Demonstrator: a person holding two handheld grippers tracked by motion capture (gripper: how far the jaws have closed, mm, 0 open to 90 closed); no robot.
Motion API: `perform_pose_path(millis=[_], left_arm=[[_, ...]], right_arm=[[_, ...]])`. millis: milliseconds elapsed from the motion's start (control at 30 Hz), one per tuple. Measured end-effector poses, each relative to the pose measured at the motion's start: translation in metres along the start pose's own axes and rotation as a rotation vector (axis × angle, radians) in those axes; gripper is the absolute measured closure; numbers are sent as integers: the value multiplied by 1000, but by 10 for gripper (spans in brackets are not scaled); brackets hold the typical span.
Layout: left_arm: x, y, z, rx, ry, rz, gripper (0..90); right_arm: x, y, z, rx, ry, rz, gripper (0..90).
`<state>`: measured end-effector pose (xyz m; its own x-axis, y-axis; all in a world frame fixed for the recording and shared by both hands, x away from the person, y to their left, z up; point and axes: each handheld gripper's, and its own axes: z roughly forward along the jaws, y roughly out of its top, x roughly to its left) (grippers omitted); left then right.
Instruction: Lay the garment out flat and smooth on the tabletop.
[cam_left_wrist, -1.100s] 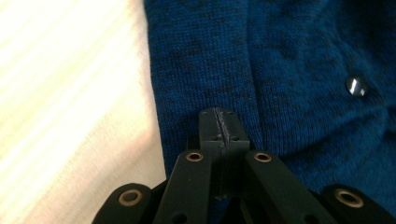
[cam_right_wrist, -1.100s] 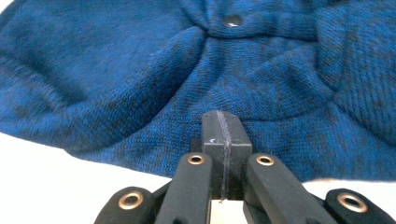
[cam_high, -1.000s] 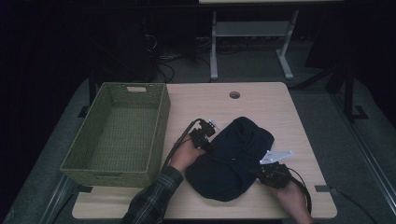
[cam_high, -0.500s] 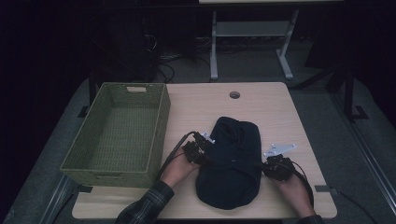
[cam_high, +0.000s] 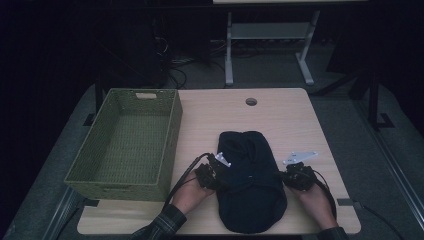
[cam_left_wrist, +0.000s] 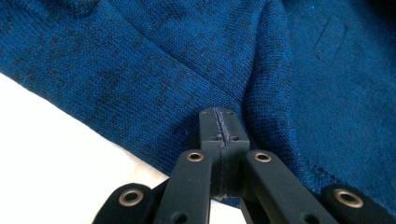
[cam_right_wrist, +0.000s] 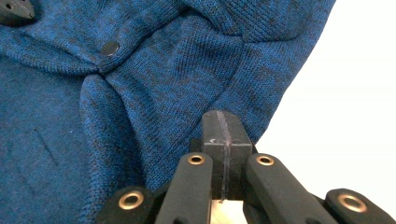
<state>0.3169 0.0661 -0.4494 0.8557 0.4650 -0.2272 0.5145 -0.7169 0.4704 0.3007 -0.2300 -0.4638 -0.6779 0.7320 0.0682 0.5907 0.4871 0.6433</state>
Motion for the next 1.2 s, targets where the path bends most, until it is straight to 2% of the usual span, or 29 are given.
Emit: perform_pose_path(millis=[200,333,600,733,867,1000,1167,1200], left_arm=[[-6,-6,-1,6,-19,-1,900],[-7,-8,-2,6,-23,0,900],[-6,-9,-3,-4,-24,2,900],[-4,-6,-6,-22,-45,3,900],[2,4,-17,-69,-6,-3,900],[17,20,-23,-103,51,-23,900],[37,35,-14,-117,102,-30,900],[41,36,-11,-121,106,-40,900]], right_arm=[[8,-7,-7,17,24,-21,900],[12,-14,-12,15,36,-19,900],[18,-17,-17,28,-6,-54,900],[12,-15,-18,-1,29,-35,900],[4,-3,-23,-65,28,-15,900],[-11,15,-19,-91,7,-12,900],[-30,35,-5,-122,-18,9,900],[-34,38,-1,-116,-9,25,900]])
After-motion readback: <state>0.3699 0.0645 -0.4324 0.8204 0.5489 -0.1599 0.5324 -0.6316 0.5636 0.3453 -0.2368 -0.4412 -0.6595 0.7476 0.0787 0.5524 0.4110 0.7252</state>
